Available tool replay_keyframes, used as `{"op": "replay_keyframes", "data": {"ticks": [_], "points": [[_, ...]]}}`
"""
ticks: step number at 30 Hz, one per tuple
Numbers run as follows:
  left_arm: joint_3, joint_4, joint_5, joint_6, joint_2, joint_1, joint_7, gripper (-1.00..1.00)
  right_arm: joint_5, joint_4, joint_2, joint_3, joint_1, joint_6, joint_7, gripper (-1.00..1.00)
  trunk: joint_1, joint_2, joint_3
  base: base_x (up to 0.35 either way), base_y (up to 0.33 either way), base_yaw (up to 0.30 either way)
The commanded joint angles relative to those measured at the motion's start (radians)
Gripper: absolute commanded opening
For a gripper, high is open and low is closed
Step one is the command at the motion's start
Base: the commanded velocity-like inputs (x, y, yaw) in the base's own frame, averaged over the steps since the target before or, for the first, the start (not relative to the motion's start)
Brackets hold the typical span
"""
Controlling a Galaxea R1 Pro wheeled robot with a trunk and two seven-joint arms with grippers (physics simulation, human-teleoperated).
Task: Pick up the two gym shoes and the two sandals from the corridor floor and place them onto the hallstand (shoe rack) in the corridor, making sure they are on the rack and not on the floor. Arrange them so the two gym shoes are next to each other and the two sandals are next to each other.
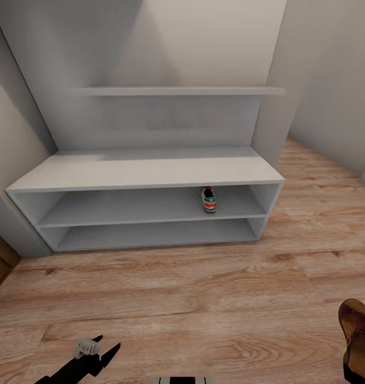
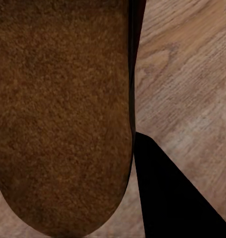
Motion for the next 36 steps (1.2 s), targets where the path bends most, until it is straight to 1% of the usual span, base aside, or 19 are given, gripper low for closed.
{"op": "replay_keyframes", "data": {"ticks": [1, 19, 36], "points": [[0.002, 0.002, 0.003, -0.002, 0.000, -0.001, -0.005, 1.00, 0.004, 0.000, 0.000, -0.009, -0.001, -0.002, 0.006, -1.00, 0.000, 0.000, -0.001, 0.000, 0.303, 0.000], [0.002, 0.002, 0.003, -0.002, 0.001, -0.001, -0.006, 1.00, 0.004, 0.000, 0.000, -0.009, -0.001, -0.002, 0.006, -1.00, 0.000, 0.000, -0.001, 0.000, 0.304, 0.000], [0.002, 0.002, 0.004, -0.003, 0.001, -0.001, -0.008, 1.00, 0.004, -0.001, 0.000, -0.009, -0.001, -0.002, 0.006, -1.00, 0.000, 0.000, -0.001, -0.043, 0.304, 0.000]]}}
